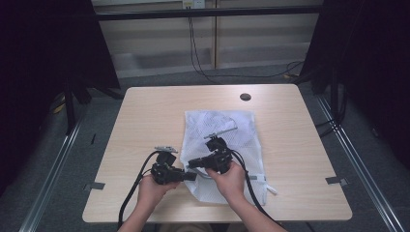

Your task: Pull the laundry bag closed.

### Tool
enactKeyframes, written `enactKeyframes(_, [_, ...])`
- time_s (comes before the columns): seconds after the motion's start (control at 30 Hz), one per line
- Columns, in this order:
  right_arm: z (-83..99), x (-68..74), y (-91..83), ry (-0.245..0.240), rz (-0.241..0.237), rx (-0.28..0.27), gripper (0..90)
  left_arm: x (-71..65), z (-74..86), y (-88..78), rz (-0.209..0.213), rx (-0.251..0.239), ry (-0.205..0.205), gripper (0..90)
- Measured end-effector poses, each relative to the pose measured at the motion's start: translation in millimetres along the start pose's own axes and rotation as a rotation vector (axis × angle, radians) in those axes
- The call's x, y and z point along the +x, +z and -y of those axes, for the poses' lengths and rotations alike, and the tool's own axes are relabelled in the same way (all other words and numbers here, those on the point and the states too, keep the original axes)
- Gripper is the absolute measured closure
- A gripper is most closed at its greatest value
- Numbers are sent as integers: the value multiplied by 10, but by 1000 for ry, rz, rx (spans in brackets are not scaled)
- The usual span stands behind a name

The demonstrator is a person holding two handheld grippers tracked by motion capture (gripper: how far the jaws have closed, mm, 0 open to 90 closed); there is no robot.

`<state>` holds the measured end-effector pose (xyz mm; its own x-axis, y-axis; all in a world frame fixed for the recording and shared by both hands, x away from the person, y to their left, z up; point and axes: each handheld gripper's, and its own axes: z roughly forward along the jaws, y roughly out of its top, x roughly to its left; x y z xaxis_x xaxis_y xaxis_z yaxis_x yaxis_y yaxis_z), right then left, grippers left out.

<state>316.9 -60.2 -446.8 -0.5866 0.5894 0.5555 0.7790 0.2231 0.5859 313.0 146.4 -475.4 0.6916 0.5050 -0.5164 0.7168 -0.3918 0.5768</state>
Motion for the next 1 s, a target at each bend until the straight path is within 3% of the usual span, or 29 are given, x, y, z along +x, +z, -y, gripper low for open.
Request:
enactKeyframes(0.13, [1,-1,2,0,0,-1,866,5,-5,-11,-1,8,11,831])
enactKeyframes(0.23, [3,-5,1,-1,-4,1,865,8,-7,-7,1,10,-9,873])
enactKeyframes(0.6, [18,-30,-23,5,-1,19,868,12,-18,-39,-7,12,-23,883])
enactKeyframes(0.83, [32,-61,-58,8,5,27,869,12,-20,-35,10,11,-36,883])
enactKeyframes(0.93, [35,-60,-69,13,11,31,868,15,-23,-44,-4,9,-33,883])
enactKeyframes(1.0, [39,-80,-75,5,11,25,868,17,-24,-49,21,3,-46,884])
